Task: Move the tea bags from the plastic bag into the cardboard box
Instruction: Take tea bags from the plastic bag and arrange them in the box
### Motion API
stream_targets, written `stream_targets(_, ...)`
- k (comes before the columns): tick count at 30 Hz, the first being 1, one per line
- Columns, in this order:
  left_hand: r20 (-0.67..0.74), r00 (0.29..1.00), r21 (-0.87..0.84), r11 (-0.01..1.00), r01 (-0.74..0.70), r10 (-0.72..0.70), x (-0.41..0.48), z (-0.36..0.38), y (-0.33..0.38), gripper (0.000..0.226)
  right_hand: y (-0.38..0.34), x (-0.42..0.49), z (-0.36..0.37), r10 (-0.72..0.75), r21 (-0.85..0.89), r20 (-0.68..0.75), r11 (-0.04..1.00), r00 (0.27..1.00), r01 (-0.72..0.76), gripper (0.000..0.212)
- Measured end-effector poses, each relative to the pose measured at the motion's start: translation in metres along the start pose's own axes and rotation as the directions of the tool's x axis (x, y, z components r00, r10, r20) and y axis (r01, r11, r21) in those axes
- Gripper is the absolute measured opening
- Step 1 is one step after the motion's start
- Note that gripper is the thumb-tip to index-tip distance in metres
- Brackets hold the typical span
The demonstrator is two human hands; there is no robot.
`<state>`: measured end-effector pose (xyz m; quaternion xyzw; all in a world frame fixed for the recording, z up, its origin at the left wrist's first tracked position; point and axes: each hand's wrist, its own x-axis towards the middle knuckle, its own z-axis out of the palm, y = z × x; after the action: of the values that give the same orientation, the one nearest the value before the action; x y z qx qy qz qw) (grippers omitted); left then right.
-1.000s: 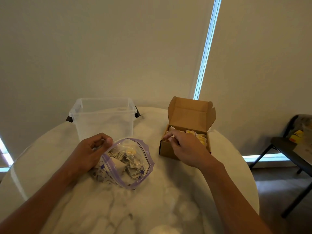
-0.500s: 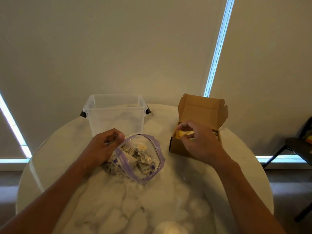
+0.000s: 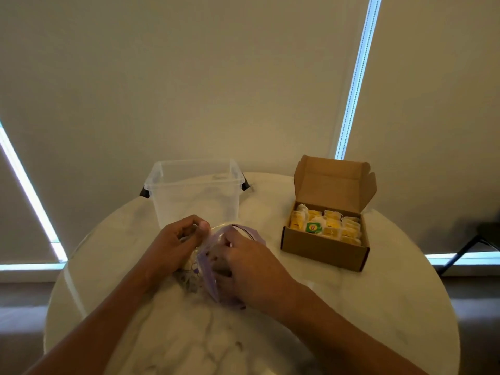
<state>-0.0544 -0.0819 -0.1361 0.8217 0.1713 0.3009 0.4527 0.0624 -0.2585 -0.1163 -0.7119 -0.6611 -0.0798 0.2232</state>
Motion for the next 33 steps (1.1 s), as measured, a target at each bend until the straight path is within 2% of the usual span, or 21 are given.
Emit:
stream_targets(1, 0.001, 1.0, -0.012, 1.0, 0.006, -0.006, 0.0, -0.001, 0.0, 0.031, 0.0, -0.002, -0.005, -0.002, 0.044, -0.065, 0.999, 0.998, 0.005, 0.029)
stream_targets(3, 0.003, 1.0, -0.032, 0.999, 0.029, -0.029, 0.0, 0.0, -0.001, 0.032, 0.007, -0.01, -0.019, 0.079, 0.253, -0.125, 0.966, 0.989, -0.045, 0.018)
stream_targets(5, 0.007, 0.999, -0.031, 0.999, 0.033, -0.032, 0.0, 0.001, -0.002, 0.032, 0.018, -0.019, -0.04, 0.196, 0.511, -0.069, 0.849, 0.978, -0.134, 0.021)
stream_targets(7, 0.003, 0.999, -0.036, 0.999, 0.033, -0.033, 0.001, 0.002, -0.002, 0.032, 0.034, -0.028, -0.062, 0.299, 0.669, -0.046, 0.718, 0.953, -0.193, 0.025)
stream_targets(9, -0.006, 0.999, -0.042, 0.998, 0.042, -0.042, 0.002, 0.001, -0.004, 0.032, 0.054, -0.035, -0.081, 0.407, 0.728, -0.111, 0.655, 0.907, -0.205, 0.031)
stream_targets(11, -0.012, 0.999, -0.043, 0.998, 0.043, -0.043, 0.003, 0.002, -0.006, 0.032, 0.075, -0.042, -0.095, 0.526, 0.763, -0.228, 0.619, 0.819, -0.186, 0.033)
stream_targets(14, -0.026, 0.999, -0.043, 0.998, 0.046, -0.047, 0.004, 0.003, -0.004, 0.029, 0.107, -0.05, -0.103, 0.659, 0.744, -0.41, 0.641, 0.631, -0.186, 0.017)
stream_targets(16, -0.032, 0.998, -0.042, 0.998, 0.045, -0.046, 0.003, 0.003, -0.005, 0.029, 0.128, -0.051, -0.104, 0.691, 0.713, -0.44, 0.657, 0.573, -0.245, 0.01)
stream_targets(18, -0.024, 0.999, -0.033, 0.999, 0.038, -0.039, 0.002, 0.003, -0.006, 0.03, 0.142, -0.049, -0.106, 0.697, 0.647, -0.432, 0.681, 0.572, -0.342, 0.011)
stream_targets(20, -0.021, 0.999, -0.036, 0.999, 0.035, -0.036, 0.002, 0.003, -0.007, 0.03, 0.154, -0.045, -0.111, 0.687, 0.556, -0.386, 0.706, 0.615, -0.439, 0.015)
stream_targets(23, -0.014, 0.999, -0.043, 0.998, 0.037, -0.038, 0.003, 0.003, -0.007, 0.029, 0.17, -0.033, -0.114, 0.668, 0.493, -0.204, 0.702, 0.716, -0.514, 0.031)
stream_targets(25, -0.015, 0.999, -0.041, 0.998, 0.036, -0.037, 0.004, 0.003, -0.008, 0.027, 0.18, -0.022, -0.112, 0.647, 0.437, -0.099, 0.711, 0.756, -0.551, 0.038)
stream_targets(29, -0.017, 0.999, -0.015, 0.999, 0.03, -0.03, 0.005, 0.002, -0.011, 0.027, 0.195, -0.006, -0.115, 0.599, 0.331, -0.002, 0.756, 0.801, -0.565, 0.027)
stream_targets(33, -0.022, 0.999, -0.006, 1.0, 0.026, -0.027, 0.005, 0.0, -0.012, 0.027, 0.207, 0.004, -0.117, 0.598, 0.245, 0.038, 0.771, 0.801, -0.587, 0.019)
